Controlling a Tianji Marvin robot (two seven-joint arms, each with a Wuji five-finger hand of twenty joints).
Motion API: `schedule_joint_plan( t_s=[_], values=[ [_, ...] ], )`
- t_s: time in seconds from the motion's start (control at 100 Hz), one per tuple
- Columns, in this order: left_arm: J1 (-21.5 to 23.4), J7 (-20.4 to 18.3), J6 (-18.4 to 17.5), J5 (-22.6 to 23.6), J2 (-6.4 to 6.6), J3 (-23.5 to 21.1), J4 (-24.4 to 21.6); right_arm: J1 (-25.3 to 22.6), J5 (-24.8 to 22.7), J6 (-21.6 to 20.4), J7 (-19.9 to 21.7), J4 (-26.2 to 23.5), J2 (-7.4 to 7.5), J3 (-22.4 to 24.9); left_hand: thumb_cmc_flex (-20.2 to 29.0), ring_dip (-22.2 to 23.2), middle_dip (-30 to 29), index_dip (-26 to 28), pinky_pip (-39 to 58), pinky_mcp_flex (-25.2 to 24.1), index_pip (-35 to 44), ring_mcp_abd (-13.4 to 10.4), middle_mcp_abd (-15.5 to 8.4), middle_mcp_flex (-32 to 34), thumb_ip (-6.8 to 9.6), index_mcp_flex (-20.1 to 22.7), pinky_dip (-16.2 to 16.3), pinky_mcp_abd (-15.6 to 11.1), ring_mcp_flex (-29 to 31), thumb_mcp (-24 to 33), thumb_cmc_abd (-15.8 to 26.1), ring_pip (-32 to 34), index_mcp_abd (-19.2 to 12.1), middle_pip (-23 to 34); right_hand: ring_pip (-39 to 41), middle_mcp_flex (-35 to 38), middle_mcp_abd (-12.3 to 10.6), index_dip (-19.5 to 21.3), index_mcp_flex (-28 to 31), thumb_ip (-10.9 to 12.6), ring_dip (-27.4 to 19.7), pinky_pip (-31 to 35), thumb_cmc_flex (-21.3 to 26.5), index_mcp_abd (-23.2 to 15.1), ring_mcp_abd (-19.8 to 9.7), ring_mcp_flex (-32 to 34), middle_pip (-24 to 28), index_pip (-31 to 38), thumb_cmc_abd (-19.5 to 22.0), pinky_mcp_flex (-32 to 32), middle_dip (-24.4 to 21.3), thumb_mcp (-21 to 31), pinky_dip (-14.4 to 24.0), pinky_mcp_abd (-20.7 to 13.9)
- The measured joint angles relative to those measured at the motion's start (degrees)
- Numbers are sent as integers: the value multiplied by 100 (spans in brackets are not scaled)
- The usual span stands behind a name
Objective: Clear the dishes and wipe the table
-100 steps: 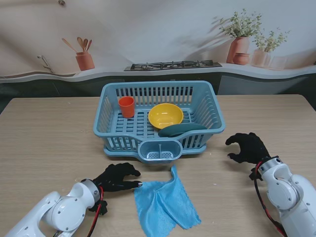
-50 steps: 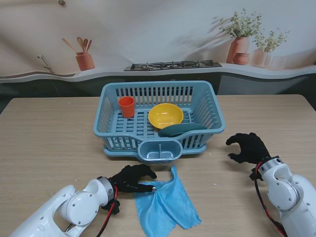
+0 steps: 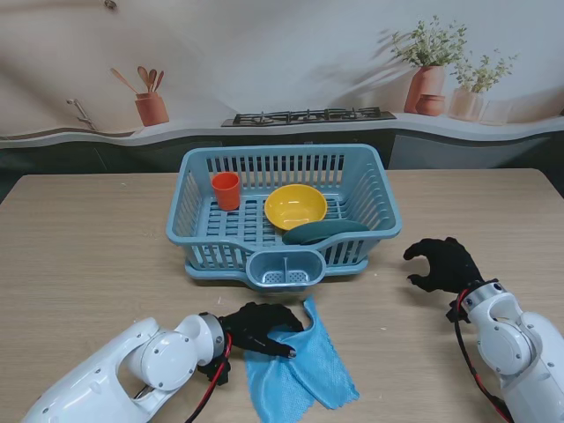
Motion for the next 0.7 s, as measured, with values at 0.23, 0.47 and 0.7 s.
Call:
schedule_joint_plan(
  t_s=[0.23,0.47,0.7],
  values=[
    [-475,-130,161,141,49,494,96,-3,-2,6,-10,-1,1,-1,579,516,493,93,2193,449,195,-235,201,8,-107,715,-53,441,-145,1084,-558,744,405,1164,0,0,1,0,46,0,0,0,116,0,0,0,-1,-1,4,-3,0,0,0,0],
    [-771,31,-46,939,29,821,296,2,-3,5,-60,6,-1,2,1864,1052,1088,-64,3480,2544,564,958,310,584,-591,1919,217,681,2061,1829,-1448,3398,982,2076,0,0,1,0,51,0,0,0,116,1,1,0,-1,-1,83,-7,0,0,0,0],
    [-614,287,-31,1909,-51,629,300,6,-2,3,-79,14,-3,7,2784,1036,1825,-506,4192,4164,1623,1111,385,1935,-589,2668,474,1163,3788,1842,-1795,3706,1260,2117,3,0,1,0,54,0,0,-1,116,1,1,0,-1,-1,86,-7,0,0,0,0]
  ],
)
